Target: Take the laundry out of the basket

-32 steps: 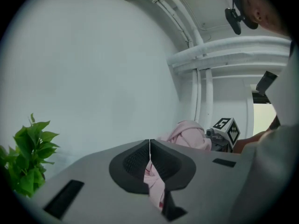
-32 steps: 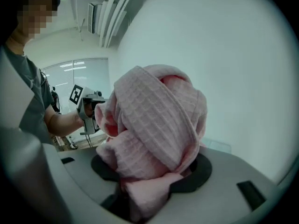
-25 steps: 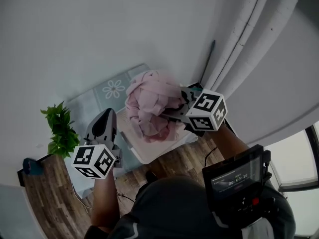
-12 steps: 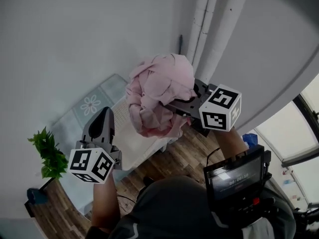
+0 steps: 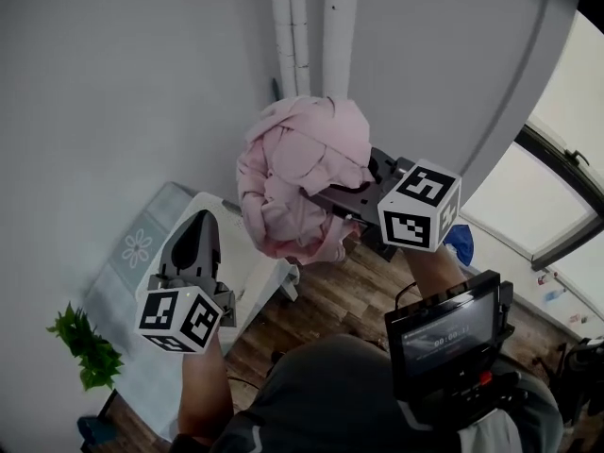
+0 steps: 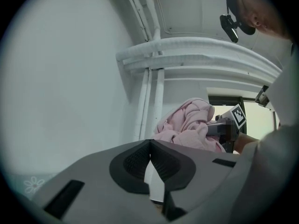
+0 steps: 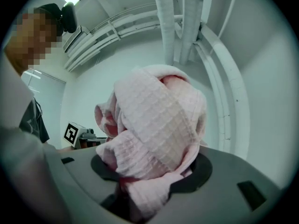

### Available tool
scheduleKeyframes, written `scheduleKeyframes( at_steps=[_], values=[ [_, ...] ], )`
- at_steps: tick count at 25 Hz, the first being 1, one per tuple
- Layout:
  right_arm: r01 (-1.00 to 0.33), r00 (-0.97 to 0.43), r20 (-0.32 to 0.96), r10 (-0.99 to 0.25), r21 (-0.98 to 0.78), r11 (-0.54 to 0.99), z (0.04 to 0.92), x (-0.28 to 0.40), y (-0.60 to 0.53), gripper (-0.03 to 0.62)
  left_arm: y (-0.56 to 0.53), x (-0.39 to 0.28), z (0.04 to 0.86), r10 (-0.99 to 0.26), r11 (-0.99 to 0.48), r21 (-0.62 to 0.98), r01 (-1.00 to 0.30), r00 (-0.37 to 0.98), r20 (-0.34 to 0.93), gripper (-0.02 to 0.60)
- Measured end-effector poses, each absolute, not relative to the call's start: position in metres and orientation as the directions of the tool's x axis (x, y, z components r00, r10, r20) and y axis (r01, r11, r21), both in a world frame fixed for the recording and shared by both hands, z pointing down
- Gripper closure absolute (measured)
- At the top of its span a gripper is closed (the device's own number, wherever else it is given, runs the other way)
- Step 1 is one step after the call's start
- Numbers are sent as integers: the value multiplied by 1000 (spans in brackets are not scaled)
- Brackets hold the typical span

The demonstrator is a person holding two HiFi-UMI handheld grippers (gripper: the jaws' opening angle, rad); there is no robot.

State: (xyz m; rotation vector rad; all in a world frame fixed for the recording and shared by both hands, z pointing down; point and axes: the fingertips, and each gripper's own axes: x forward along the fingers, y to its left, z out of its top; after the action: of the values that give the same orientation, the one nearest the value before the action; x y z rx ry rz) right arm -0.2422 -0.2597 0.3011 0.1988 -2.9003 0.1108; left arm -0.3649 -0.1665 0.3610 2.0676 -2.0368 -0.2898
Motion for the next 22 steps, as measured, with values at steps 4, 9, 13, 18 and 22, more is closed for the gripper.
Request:
scheduleKeyframes(
  at_steps=[4, 9, 13, 18, 22],
  values=[
    [-209, -955, 225, -195, -38, 977, 292, -206, -282, 327, -196, -332, 355, -998, -48, 296, -954, 54, 11, 571],
    [-341, -921, 212, -326, -33, 940, 293, -160, -298, 327, -227, -291, 357, -992, -122, 300, -946, 130, 7, 571],
    [-428, -885, 199, -420, 6, 904, 284, -98, -320, 327, -261, -237, 347, -990, -127, 275, -953, 138, 21, 571],
    [-499, -845, 213, -490, 15, 867, 299, -85, -328, 327, -276, -223, 364, -983, -147, 258, -955, 169, 68, 572],
    [-556, -810, 214, -545, 9, 831, 312, -69, -333, 326, -283, -207, 371, -972, -197, 248, -948, 223, 79, 571]
  ],
)
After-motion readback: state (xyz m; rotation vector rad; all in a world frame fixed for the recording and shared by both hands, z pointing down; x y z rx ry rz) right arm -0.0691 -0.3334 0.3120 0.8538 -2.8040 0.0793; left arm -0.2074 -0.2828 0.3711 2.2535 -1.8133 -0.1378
